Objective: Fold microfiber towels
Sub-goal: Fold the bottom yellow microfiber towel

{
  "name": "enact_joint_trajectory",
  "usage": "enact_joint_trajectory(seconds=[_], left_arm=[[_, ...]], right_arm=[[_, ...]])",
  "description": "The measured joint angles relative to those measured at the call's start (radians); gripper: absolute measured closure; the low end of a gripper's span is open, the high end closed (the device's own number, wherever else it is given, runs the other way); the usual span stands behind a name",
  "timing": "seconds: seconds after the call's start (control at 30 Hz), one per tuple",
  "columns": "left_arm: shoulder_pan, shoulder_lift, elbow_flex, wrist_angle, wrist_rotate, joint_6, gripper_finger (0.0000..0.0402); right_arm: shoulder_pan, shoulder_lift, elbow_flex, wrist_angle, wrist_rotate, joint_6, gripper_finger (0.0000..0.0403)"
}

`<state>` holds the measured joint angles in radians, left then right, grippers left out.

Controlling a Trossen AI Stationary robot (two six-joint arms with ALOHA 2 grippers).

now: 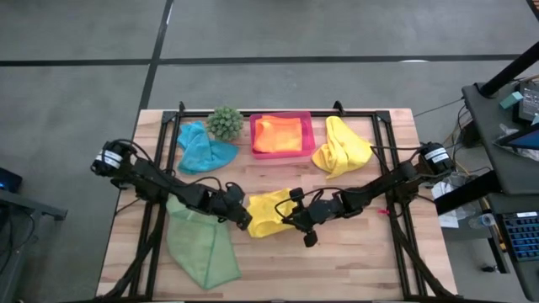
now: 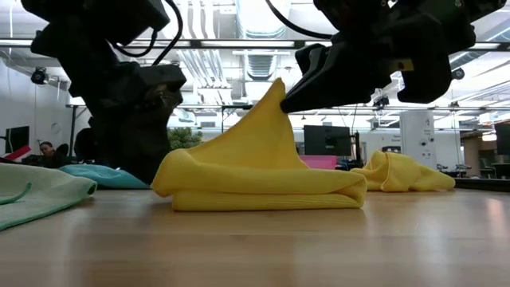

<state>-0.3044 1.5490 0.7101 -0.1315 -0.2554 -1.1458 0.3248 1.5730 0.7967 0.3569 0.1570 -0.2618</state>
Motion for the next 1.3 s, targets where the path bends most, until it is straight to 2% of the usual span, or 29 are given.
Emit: enact_joint_trajectory(seconds=[0.37, 0.47, 0.67, 1.0, 1.3], left_arm=[[0.002, 0.036, 0.001, 0.063, 0.028, 0.031, 0.0278], [0.002, 0.036, 0.003, 0.075, 0.035, 0.061, 0.0305], [0.002, 0.025, 0.014, 0.072, 0.035, 0.112, 0.0393], [0.002, 0.023, 0.028, 0.070, 0.037, 0.140, 0.0400], [0.001, -0.034, 0.032, 0.071, 0.038, 0.187, 0.0401]], right_arm=[[0.000, 0.000, 0.000, 0.015, 0.001, 0.000, 0.0394], [0.000, 0.000, 0.000, 0.016, 0.001, 0.004, 0.0394], [0.000, 0.000, 0.000, 0.016, 0.001, 0.008, 0.0394], [-0.002, 0.000, 0.000, 0.021, 0.001, 0.008, 0.0394], [-0.005, 0.000, 0.000, 0.028, 0.002, 0.008, 0.0394]])
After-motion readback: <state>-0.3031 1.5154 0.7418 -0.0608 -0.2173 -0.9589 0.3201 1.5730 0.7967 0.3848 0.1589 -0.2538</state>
